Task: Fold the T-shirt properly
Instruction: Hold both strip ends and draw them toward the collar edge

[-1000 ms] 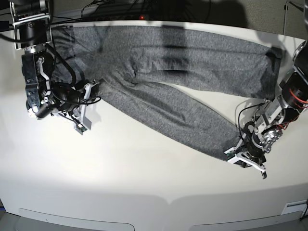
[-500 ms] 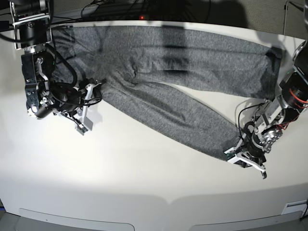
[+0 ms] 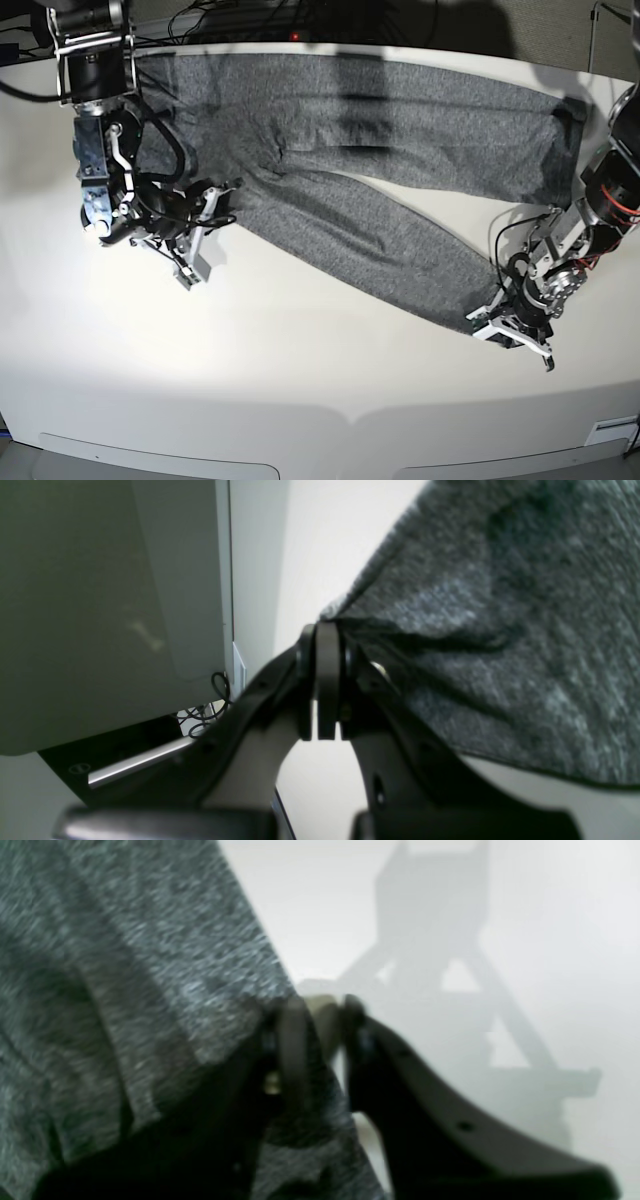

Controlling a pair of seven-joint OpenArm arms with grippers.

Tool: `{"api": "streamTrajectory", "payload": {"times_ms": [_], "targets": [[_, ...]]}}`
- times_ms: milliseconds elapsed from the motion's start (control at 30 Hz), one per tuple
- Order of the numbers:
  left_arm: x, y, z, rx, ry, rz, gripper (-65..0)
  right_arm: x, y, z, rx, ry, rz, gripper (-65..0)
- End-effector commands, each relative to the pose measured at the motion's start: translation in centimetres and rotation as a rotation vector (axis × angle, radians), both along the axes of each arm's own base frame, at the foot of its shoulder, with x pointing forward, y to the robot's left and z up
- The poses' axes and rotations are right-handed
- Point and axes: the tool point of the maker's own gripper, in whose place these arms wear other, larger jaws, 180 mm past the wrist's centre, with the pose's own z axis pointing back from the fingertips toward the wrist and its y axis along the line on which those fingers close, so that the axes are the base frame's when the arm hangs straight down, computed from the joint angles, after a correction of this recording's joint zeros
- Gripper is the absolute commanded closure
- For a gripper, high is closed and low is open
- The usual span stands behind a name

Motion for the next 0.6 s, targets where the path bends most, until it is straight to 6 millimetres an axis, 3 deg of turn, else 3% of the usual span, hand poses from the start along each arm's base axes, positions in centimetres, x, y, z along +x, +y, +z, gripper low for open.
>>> {"api": "streamTrajectory", "payload": {"times_ms": [0, 133, 200, 333, 567], "targets": [[1.6, 0.5, 2.5, 0.003, -0.067, 0.006, 0.0, -0.5, -0.8, -0.2, -0.038, 0.032, 0.006, -6.5], [1.6, 0.5, 2.5, 0.003, -0.067, 0.006, 0.0, -1.1, -1.4, -0.2, -0.075, 0.074, 0.013, -5.2], [1.6, 0.5, 2.5, 0.002, -0.067, 0.006, 0.0, -1.0, -1.1, 0.1, -0.055, 0.07, 0.014, 0.0], [1.6, 0.9, 2.5, 0.012, -0.065, 0.024, 0.0, -0.3, -0.2, 1.1, -0.023, 0.029, 0.024, 0.0], [2.2, 4.0, 6.2, 0.016, -0.217, 0.187, 0.0, 1.3, 0.9, 3.8, -0.012, -0.078, 0.057, 0.0]]}}
